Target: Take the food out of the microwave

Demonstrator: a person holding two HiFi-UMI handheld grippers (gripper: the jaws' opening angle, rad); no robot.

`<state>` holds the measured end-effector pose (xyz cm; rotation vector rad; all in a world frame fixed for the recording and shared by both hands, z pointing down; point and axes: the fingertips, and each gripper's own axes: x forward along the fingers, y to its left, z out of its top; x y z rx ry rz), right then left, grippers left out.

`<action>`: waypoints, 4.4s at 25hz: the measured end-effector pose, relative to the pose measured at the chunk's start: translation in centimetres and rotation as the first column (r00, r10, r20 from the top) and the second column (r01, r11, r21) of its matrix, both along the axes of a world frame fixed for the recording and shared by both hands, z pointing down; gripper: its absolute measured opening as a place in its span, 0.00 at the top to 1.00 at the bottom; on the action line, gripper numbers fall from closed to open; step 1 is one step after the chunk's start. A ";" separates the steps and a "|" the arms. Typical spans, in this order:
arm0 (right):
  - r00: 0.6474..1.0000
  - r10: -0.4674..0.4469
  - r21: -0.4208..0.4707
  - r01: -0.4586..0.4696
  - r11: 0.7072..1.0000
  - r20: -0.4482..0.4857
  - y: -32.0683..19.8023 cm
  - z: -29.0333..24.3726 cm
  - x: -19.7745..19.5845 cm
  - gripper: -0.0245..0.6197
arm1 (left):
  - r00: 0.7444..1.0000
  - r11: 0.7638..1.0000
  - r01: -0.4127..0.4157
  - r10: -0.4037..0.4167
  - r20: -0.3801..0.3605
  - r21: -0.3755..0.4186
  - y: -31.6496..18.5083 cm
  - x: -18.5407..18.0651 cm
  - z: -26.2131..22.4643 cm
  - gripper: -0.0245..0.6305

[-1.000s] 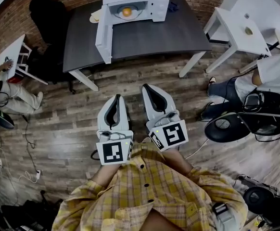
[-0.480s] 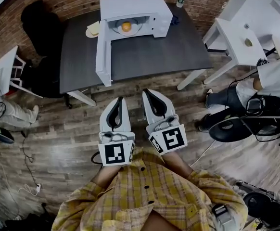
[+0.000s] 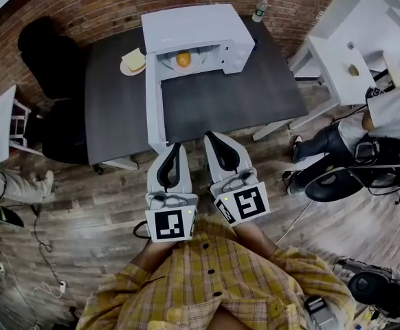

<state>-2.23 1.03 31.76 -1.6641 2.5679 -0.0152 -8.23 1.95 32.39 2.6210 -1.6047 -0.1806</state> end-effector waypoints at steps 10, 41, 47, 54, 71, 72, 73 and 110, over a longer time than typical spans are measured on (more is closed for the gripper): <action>0.998 0.052 -0.027 -0.052 0.998 -0.019 -7.5 0.0 -2.4 0.96 | 0.998 0.998 -0.053 0.053 -0.014 -0.020 -7.5 -3.0 -0.2 0.96; 0.998 -0.012 -0.159 0.023 0.987 0.069 -18.4 6.1 5.2 0.96 | 0.998 0.992 0.041 -0.035 0.048 -0.123 -16.9 4.0 5.3 0.96; 0.990 -0.024 -0.216 0.053 0.975 0.136 -22.1 8.6 6.5 0.96 | 0.997 0.987 0.064 -0.056 0.057 -0.148 -18.7 5.2 6.8 0.96; 0.965 0.008 -0.369 0.093 0.925 0.264 -26.3 14.9 7.7 0.96 | 0.993 0.980 0.093 -0.079 0.084 -0.174 -19.8 5.8 8.2 0.96; 0.774 0.208 -0.617 0.279 0.736 0.598 -35.1 30.2 7.7 0.96 | 0.984 0.964 0.155 -0.131 0.123 -0.214 -21.4 5.6 10.5 0.96; 0.760 0.230 -0.625 0.280 0.728 0.608 -35.4 31.0 7.9 0.96 | 0.983 0.965 0.159 -0.134 0.126 -0.210 -21.5 5.5 10.4 0.96; 0.743 0.250 -0.631 0.284 0.722 0.620 -35.7 31.5 8.0 0.96 | 0.982 0.965 0.162 -0.137 0.129 -0.204 -21.7 5.4 10.2 0.96; 0.279 0.552 -0.619 0.382 0.687 0.785 -42.4 39.4 8.8 0.78 | 0.989 0.956 0.125 -0.099 0.111 -0.267 -21.7 5.6 13.6 0.96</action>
